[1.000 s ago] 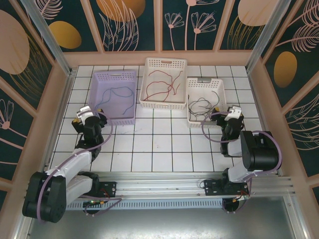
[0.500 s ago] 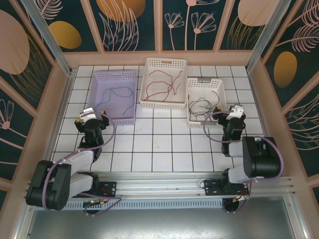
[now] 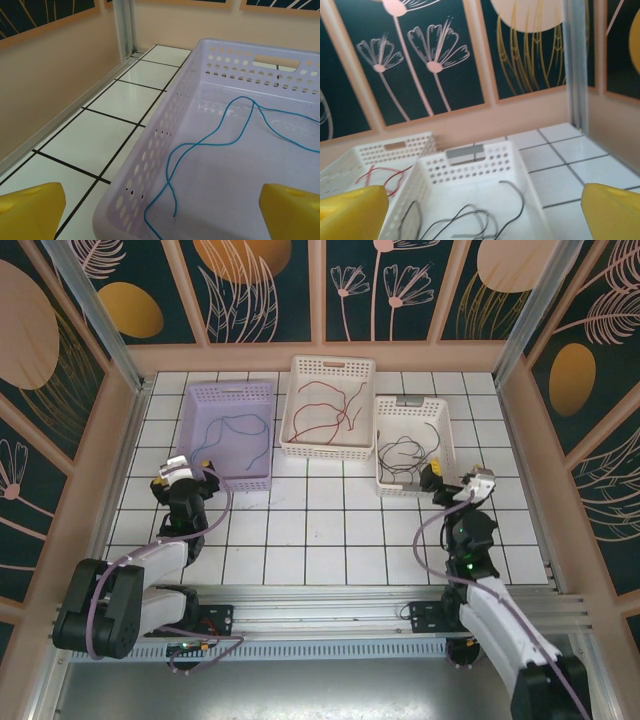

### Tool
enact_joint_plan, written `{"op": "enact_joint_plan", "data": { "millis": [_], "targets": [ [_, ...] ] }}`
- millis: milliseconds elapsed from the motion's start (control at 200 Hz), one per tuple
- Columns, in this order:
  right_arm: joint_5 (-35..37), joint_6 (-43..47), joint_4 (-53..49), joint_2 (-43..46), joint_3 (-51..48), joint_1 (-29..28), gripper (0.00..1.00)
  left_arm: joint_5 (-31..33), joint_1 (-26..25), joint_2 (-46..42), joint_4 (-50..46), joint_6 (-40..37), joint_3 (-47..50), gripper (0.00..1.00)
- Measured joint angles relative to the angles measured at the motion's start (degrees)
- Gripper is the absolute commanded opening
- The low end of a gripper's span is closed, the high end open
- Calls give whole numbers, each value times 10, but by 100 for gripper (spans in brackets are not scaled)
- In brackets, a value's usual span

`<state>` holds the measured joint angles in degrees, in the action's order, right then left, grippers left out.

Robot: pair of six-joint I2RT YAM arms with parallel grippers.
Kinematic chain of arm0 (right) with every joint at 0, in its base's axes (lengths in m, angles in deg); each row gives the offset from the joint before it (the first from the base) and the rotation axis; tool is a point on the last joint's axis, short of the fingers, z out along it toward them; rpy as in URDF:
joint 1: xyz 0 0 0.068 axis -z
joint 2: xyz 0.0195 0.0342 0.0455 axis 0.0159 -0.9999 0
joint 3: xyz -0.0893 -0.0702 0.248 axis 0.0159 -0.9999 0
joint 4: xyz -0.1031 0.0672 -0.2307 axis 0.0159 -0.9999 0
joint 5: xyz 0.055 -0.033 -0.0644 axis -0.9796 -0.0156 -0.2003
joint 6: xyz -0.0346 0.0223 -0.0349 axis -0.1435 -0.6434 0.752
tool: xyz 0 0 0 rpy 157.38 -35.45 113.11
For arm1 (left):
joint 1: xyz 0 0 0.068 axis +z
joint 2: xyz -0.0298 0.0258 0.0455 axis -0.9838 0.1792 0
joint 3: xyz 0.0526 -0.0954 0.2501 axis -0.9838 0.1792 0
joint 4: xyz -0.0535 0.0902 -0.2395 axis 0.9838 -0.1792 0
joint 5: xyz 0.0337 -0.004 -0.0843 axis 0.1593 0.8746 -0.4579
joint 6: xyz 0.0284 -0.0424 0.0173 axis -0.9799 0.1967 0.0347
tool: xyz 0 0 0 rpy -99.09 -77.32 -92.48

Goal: Untangle the cables

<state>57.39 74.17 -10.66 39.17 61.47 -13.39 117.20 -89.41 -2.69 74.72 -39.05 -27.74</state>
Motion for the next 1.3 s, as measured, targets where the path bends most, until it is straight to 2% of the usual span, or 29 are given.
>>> {"op": "enact_joint_plan", "data": {
  "millis": [80, 160, 330, 455, 586, 721, 1041, 1301],
  "targets": [
    [21, -27, -79, 63, 7, -19, 99, 2, 0, 0, 0, 0, 0, 99],
    [38, -54, -162, 74, 30, -21, 99, 4, 0, 0, -1, 1, 0, 99],
    [43, -111, -303, 45, 74, -25, 99, 11, 0, -12, -13, 7, 0, 99],
    [50, -164, -387, 44, 102, -52, 99, 16, 0, -22, -31, 11, -4, 99],
    [21, -211, -446, -18, 162, -70, 99, 17, 0, -29, -50, 11, -13, 99],
    [-5, -271, -476, -12, 148, -99, 99, 14, 0, -32, -66, 11, -23, 99],
    [-48, -350, -477, -17, 79, -100, 99, 19, 0, -74, -81, 26, -30, 99],
    [-102, -353, -379, -113, 78, -37, 99, 22, 0, -76, -83, 35, -30, 99]
  ]
}}
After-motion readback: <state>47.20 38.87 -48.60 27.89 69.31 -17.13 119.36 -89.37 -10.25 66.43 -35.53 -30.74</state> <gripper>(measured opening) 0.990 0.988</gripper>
